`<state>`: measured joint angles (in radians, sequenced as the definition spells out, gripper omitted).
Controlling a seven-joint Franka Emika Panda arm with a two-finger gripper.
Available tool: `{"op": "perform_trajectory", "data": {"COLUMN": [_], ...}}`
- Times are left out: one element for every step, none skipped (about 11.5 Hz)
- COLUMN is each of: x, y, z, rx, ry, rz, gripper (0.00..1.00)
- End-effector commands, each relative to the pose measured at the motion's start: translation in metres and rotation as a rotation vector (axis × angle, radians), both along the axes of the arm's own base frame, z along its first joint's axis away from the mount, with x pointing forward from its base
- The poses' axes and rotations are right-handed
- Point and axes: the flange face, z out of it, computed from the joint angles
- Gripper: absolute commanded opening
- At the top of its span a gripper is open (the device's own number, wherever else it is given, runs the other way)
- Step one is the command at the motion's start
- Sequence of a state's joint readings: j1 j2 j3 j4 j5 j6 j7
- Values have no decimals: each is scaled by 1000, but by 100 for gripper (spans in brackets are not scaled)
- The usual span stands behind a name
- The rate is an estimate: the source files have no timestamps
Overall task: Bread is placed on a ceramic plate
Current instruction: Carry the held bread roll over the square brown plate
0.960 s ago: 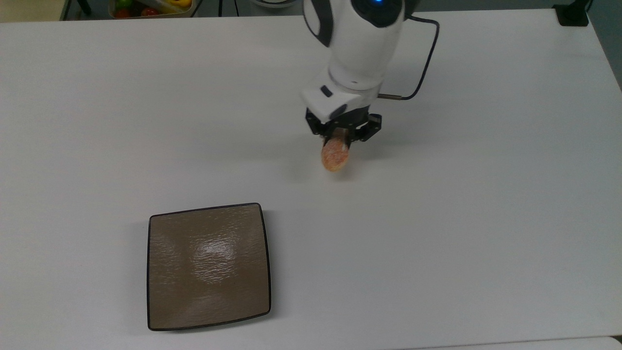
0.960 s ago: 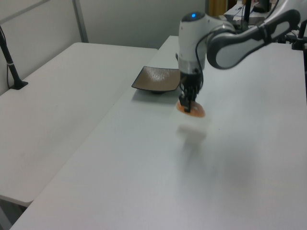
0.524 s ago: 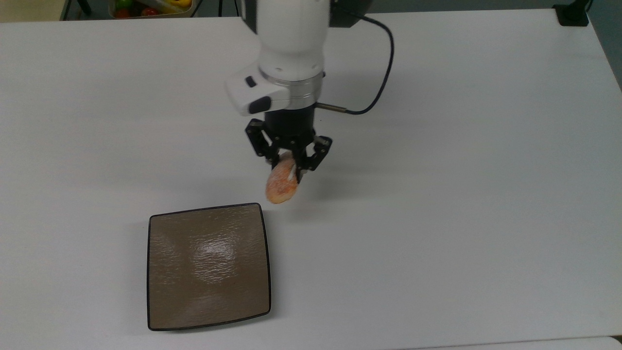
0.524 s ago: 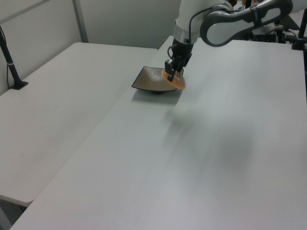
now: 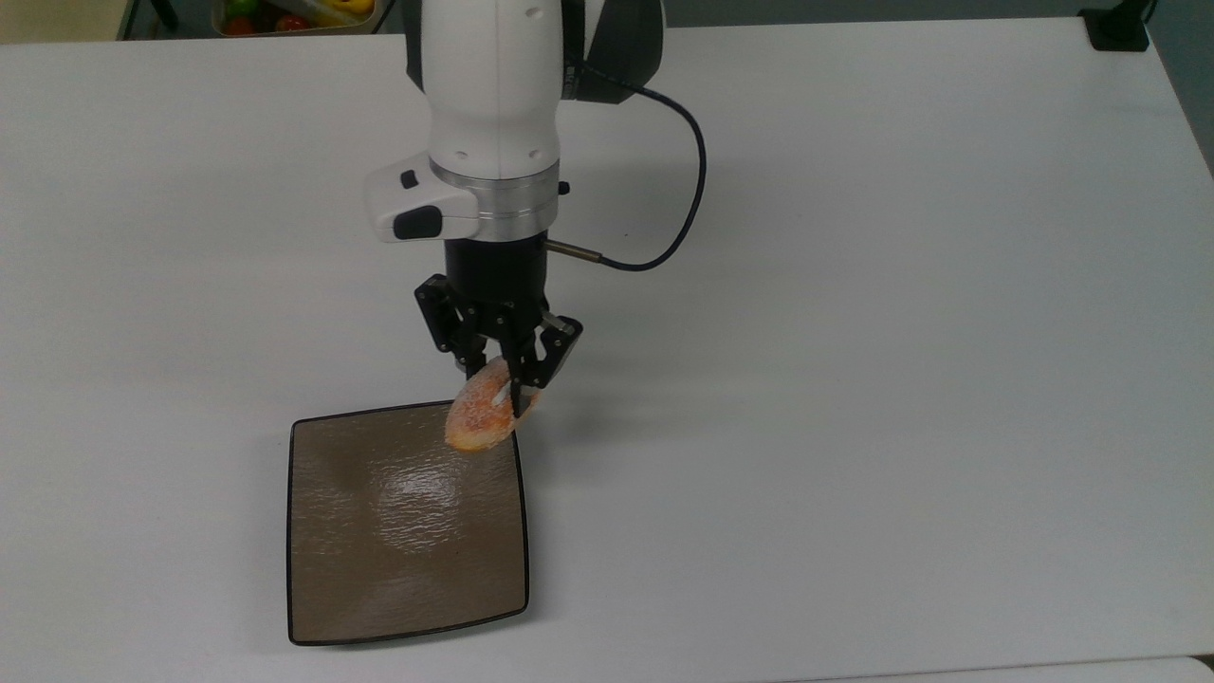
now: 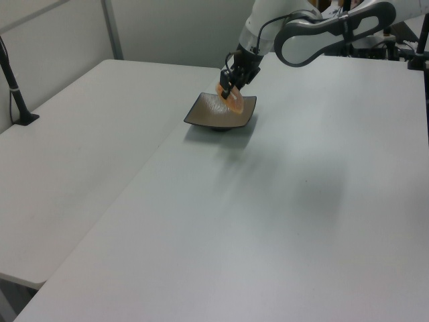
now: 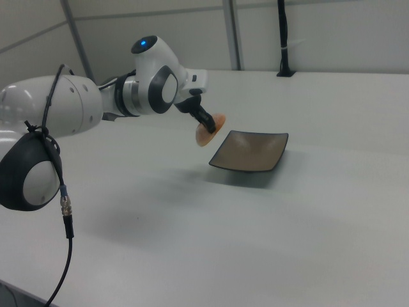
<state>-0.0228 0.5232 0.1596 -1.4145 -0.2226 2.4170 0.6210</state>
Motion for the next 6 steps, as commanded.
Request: {"op": "perform_trajectory", "data": {"x": [18, 21, 23, 24, 28, 32], "y": [-14, -22, -31, -35, -35, -36], "z": [4, -1, -8, -12, -31, -35], "rx": [10, 8, 13, 30, 32, 36], "ry": [-54, -53, -46, -41, -19, -22], "rz": [-72, -87, -108, -141, -151, -156], "gripper": [42, 42, 42, 42, 42, 42]}}
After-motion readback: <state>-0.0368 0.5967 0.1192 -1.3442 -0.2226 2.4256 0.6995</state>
